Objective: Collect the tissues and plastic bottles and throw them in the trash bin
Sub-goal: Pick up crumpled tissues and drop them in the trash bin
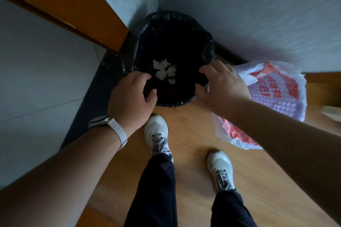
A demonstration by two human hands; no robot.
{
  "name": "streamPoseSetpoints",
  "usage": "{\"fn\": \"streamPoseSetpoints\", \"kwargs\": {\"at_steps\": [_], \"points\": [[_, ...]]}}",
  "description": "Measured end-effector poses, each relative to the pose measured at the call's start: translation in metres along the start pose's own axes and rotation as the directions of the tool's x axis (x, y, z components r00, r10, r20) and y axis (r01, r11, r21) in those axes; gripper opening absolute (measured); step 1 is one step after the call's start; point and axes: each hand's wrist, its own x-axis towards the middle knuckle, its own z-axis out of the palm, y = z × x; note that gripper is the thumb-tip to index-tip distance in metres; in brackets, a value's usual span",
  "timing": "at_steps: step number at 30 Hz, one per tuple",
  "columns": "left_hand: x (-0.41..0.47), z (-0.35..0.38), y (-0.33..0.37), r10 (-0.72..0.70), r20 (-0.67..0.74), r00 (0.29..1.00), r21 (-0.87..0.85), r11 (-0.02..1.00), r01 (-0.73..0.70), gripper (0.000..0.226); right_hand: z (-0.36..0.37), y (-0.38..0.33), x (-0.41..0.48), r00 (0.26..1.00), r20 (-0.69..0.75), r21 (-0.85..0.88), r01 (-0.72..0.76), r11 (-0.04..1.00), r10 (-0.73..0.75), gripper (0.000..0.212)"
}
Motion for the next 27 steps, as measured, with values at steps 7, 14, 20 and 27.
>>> {"fn": "streamPoseSetpoints", "kwargs": {"at_steps": [7, 14, 20, 27], "points": [[-0.013, -0.084, 0.053, 0.159, -0.027, 0.987, 0.053, 0.986, -0.157, 0.039, -0.098, -0.032, -0.035, 0.994, -0.006, -0.033, 0.107, 0.994, -0.107, 0.045], [-0.029, -0.196, 0.112, 0.302, -0.066, 0.951, 0.134, 0.947, -0.291, 0.045, -0.213, -0.077, -0.079, 0.988, -0.108, -0.052, 0.108, 0.993, -0.113, 0.048], [-0.049, -0.289, 0.163, 0.446, -0.061, 0.893, 0.212, 0.88, -0.425, 0.043, -0.302, -0.11, -0.125, 0.977, -0.187, -0.1, 0.089, 0.991, -0.106, 0.044], [-0.066, -0.383, 0.226, 0.604, -0.062, 0.794, 0.262, 0.778, -0.571, 0.045, -0.394, -0.13, -0.187, 0.959, -0.281, -0.134, 0.001, 0.991, -0.039, 0.048]]}}
